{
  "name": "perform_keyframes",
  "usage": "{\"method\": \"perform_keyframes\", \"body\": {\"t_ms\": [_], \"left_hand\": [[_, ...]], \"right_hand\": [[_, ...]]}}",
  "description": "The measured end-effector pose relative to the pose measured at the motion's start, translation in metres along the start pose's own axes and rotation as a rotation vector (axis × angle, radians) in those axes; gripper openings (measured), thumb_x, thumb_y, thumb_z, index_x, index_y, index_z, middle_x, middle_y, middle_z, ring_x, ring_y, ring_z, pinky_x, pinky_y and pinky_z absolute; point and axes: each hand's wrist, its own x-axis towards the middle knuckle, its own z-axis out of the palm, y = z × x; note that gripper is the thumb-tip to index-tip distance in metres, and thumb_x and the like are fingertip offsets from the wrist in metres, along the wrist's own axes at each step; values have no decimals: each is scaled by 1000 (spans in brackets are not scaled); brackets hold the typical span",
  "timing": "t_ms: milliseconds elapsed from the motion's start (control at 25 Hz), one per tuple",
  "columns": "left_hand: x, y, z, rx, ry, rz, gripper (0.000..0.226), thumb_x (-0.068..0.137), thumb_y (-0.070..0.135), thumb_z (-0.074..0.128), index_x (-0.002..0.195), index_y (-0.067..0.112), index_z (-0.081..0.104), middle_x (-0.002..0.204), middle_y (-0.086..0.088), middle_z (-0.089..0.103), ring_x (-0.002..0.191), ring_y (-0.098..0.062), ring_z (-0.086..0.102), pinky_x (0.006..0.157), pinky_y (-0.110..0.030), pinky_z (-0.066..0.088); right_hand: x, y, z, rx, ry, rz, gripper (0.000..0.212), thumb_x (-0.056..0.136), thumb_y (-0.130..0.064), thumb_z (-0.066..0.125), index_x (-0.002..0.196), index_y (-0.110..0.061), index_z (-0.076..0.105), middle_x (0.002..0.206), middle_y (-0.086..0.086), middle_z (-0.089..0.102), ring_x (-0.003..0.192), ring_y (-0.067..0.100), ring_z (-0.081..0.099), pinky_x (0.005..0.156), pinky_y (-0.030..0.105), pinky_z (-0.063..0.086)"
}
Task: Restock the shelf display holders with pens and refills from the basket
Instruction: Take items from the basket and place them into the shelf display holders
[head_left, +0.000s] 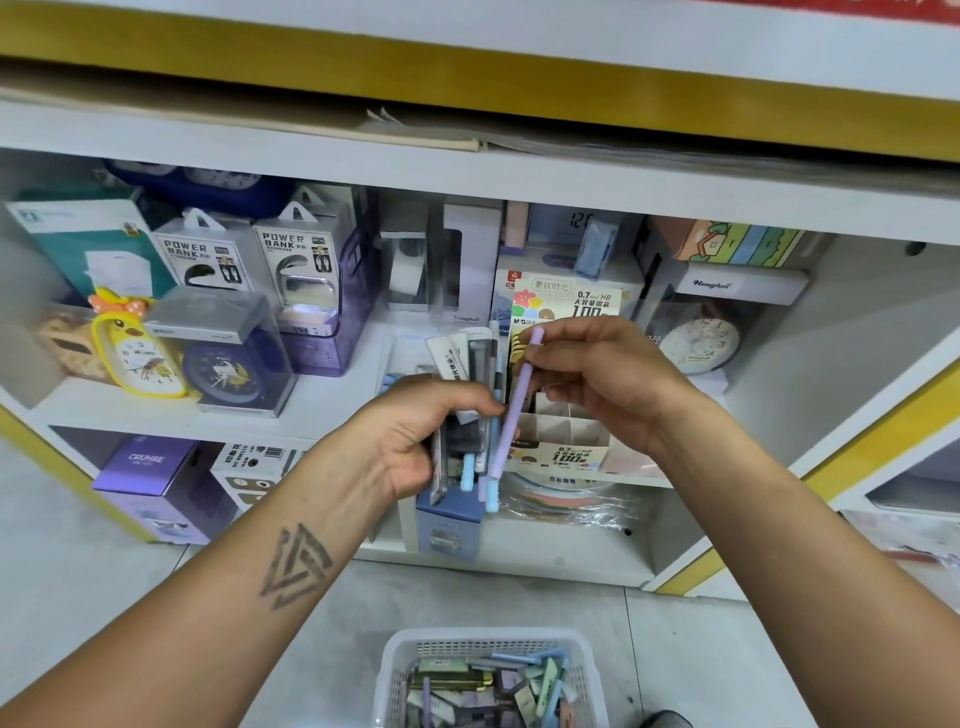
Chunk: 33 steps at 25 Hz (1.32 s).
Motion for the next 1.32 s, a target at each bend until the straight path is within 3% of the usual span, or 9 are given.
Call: {"method": "perform_keyframes", "body": {"t_ms": [200,360,480,640,880,1320], "left_hand": [[-2,0,1,0,8,15,13,73,-9,66,85,-4,69,82,-21,74,67,-28,74,50,-31,57],[-2,-5,14,18,-56,23,38,58,-5,72,95,-6,68,88,-24,74,73,-30,74,59,-35,60],[-5,-7,28,48,-67,14,44,55,-3,73,99,-4,68,91,-23,74,75,-30,74,62,-36,61],[-17,-11,41,50,-63,-3,34,58,-3,70,92,-4,69,85,-20,74,70,-26,74,55,-31,59],[-22,-18,81,54,-74,-17,11,80,-6,59,89,-5,66,75,-16,73,62,-21,72,55,-29,60],[-8,-2,85,26,-55,-4,10,81,-7,60,89,-5,65,74,-17,72,60,-23,71,54,-29,59]], "right_hand": [[-6,-12,-18,-26,149,-163,21,88,-2,70,109,-8,67,83,15,74,70,25,66,60,31,53],[-17,-22,-59,-170,497,-458,13,91,-6,68,100,-15,67,70,7,68,57,17,61,51,29,49],[-24,-21,-89,-420,700,-635,10,90,-18,66,99,-23,64,75,10,69,65,29,66,60,44,55],[-26,2,-100,-735,640,-538,9,96,-24,58,103,-30,57,85,7,73,81,28,70,75,44,57],[-19,20,-95,-784,576,-503,9,99,-18,47,95,-27,45,86,8,67,80,30,67,70,51,58],[3,33,-80,-963,520,-541,6,101,-9,48,104,-7,53,85,15,68,76,37,62,65,48,53]]}}
